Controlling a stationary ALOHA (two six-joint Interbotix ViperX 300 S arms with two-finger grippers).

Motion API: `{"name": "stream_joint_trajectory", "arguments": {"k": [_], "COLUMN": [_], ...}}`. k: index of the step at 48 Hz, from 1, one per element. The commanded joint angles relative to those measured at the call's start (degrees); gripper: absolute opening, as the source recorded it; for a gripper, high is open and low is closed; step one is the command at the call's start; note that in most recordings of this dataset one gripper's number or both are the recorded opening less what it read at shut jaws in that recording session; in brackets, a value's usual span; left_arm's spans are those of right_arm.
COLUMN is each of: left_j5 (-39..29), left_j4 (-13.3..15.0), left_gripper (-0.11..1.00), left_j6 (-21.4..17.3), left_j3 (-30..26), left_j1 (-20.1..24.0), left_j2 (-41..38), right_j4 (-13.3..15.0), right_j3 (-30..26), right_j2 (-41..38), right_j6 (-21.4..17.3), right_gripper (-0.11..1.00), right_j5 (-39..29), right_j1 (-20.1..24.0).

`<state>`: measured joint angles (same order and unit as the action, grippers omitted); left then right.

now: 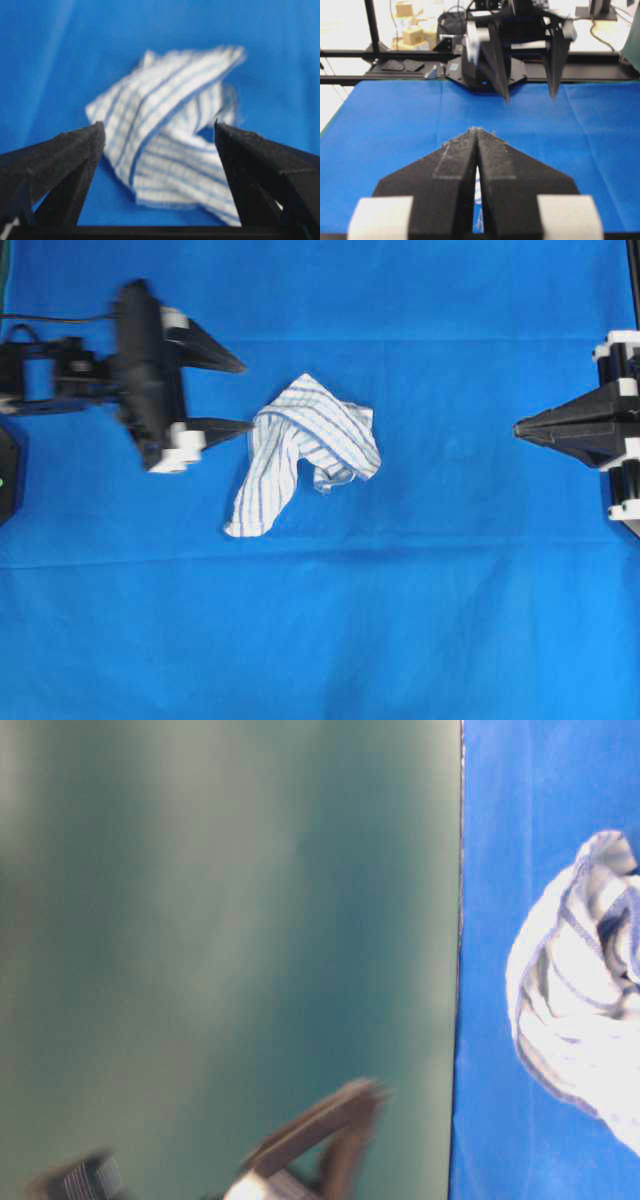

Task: Hand over the towel.
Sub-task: 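Close the left gripper on the towel's edge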

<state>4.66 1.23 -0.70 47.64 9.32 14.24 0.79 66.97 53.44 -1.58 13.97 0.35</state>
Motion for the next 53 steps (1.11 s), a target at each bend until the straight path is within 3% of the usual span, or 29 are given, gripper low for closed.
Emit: {"name": "stream_joint_trajectory", "arguments": {"k": [1, 13, 31, 35, 46, 48, 53], "left_j5": [-0.3, 0.9, 1.2, 0.6, -1.1, -1.8, -4.3], "left_j4": [0.1, 0.1, 0.1, 0.0, 0.0, 0.0, 0.0], "left_gripper": [0.93, 0.93, 0.9, 0.75, 0.13, 0.06, 0.05], "left_j6": [0.1, 1.0, 0.4, -0.1, -0.2, -0.2, -0.2], "left_j3": [-3.1, -6.3, -6.4, -6.5, -6.2, -6.2, -6.6], "left_j1": [0.7, -0.1, -1.4, -1.5, -1.8, -1.8, -1.8], "left_j2": [-5.7, -18.7, -21.5, -21.4, -17.1, -15.4, -10.8], "right_j4": [-0.1, -0.3, -0.3, -0.3, -0.3, -0.3, -0.3], "right_j3": [-1.2, -1.1, -1.1, -1.1, -1.1, -1.1, -1.1], "right_j2": [-1.0, -1.5, -2.1, -2.1, -2.1, -2.2, -2.1], "right_j6": [-0.2, -0.4, -0.5, -0.5, -0.6, -0.6, -0.6], "right_gripper": [0.0, 0.0, 0.0, 0.0, 0.0, 0.0, 0.0], "right_j5": [0.1, -0.4, -1.8, -1.8, -2.1, -2.3, -2.3], "right_j1": [0.1, 0.1, 0.1, 0.0, 0.1, 0.1, 0.1]}}
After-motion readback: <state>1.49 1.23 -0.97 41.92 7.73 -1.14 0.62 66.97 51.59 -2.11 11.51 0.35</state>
